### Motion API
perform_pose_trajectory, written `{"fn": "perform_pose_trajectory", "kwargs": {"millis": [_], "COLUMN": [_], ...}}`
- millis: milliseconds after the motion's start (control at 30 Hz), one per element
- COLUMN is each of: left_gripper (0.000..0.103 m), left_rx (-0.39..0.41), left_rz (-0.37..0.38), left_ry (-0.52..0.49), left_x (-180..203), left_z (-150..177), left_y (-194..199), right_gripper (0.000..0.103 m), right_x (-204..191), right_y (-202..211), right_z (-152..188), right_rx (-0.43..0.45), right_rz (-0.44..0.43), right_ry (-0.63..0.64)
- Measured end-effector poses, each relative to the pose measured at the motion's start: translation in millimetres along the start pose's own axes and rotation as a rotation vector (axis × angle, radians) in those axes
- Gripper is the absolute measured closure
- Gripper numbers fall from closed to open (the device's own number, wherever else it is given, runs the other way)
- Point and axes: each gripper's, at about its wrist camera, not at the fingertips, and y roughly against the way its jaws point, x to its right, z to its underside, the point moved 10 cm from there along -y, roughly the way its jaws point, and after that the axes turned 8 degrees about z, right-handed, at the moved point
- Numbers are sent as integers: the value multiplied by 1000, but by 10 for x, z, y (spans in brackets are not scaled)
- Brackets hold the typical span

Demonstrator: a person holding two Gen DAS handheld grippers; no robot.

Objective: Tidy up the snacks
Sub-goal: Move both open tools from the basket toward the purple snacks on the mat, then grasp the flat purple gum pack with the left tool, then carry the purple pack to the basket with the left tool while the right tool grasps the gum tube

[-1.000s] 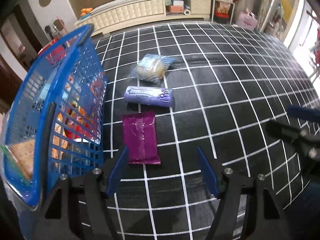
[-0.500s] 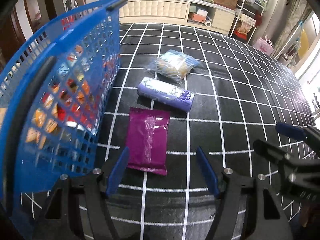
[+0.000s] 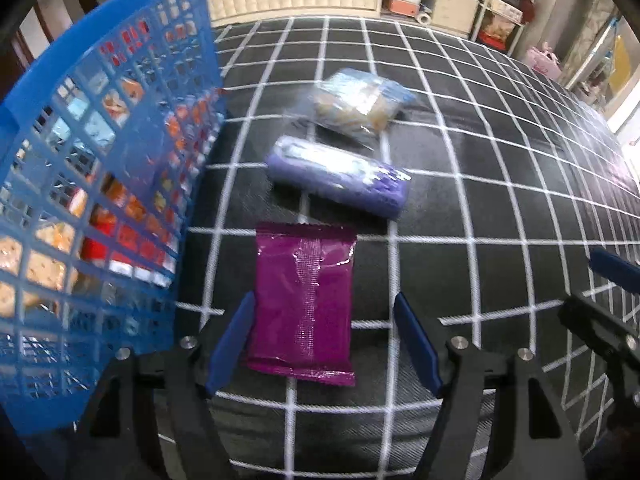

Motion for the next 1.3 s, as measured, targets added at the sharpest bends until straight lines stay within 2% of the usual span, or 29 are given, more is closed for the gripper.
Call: {"fn": "perform_pose_trajectory", "kwargs": {"millis": [100, 267, 333, 367, 400, 467, 600, 733, 900, 1167, 1300], "left_gripper": [34, 35, 41, 53, 58, 58, 59, 59, 59, 59, 59], "left_rx": [-6, -3, 8, 14, 13, 2, -20, 21, 144, 229, 264], "left_rz": [50, 13, 6, 8, 12, -7, 27, 25, -26, -32, -29], "left_ry": [-37, 5, 4, -7, -15, -53, -100, -120, -164, -159, -155], "left_x": [142, 38, 12, 19, -5, 55, 212, 264, 244, -222, -342], "left_z": [66, 47, 15, -12, -12, -2, 35, -18, -173, -165, -217], "left_y": [40, 20, 21, 24, 49, 58, 88, 370, 934, 1645, 1931], "right_gripper": [28, 28, 28, 28, 28, 28, 28, 28, 28, 28, 28], "right_x": [-9, 13, 21, 36, 42, 44, 106, 61, -160, -615, -756], "right_y": [-7, -23, -22, -23, -24, -42, -4, 164, 496, 821, 844], "right_z": [-3, -21, -21, -23, -25, -35, -111, -187, -309, -475, -546], "right_rx": [-5, -14, -17, -18, -20, -29, -23, -7, 43, 90, 92], "right_rz": [-4, 11, 14, 21, 24, 26, 55, 24, 3, 14, 9], "right_ry": [0, -22, -29, -32, -31, -23, -5, 10, 39, 103, 116]}}
